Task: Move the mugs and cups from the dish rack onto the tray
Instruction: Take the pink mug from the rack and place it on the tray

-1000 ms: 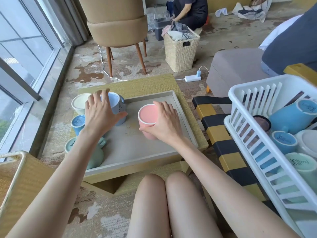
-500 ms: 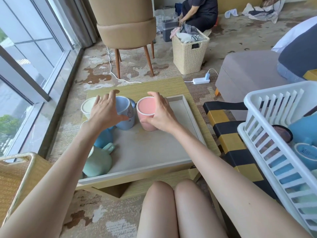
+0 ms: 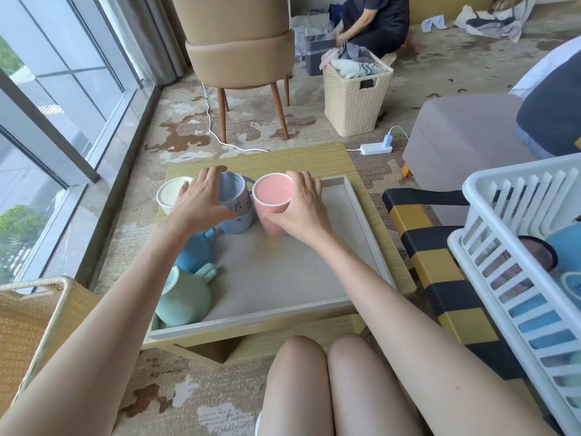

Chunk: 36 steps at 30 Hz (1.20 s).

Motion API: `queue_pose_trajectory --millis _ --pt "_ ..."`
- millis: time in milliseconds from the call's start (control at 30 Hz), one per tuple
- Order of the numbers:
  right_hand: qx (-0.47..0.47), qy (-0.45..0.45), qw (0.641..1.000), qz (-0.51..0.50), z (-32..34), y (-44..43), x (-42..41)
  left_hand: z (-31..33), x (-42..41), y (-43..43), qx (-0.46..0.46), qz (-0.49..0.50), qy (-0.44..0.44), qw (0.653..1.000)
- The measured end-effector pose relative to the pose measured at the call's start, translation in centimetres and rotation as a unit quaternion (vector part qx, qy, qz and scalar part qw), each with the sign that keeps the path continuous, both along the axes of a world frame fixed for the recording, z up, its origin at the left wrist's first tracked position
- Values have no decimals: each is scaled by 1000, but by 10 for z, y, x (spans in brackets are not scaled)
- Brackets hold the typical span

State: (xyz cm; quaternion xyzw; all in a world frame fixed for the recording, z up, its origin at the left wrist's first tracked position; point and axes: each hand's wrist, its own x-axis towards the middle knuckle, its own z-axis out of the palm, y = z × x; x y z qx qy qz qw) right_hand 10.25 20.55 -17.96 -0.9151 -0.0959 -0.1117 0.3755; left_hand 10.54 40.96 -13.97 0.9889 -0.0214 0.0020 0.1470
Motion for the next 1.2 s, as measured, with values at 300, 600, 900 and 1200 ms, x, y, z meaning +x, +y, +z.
queue_pose_trajectory --millis 300,600,900,1200 --pt "53 -11 998 24 1 6 21 -3 -1 0 -3 4 0 1000" --pt "46 -23 999 17 -3 14 23 -6 -1 2 4 4 1 1000" --pt "-34 9 999 41 11 1 4 3 -19 -17 42 -3 -34 999" --pt "-129 -65 989 -35 73 -105 -39 39 -38 -110 -59 -96 -186 976"
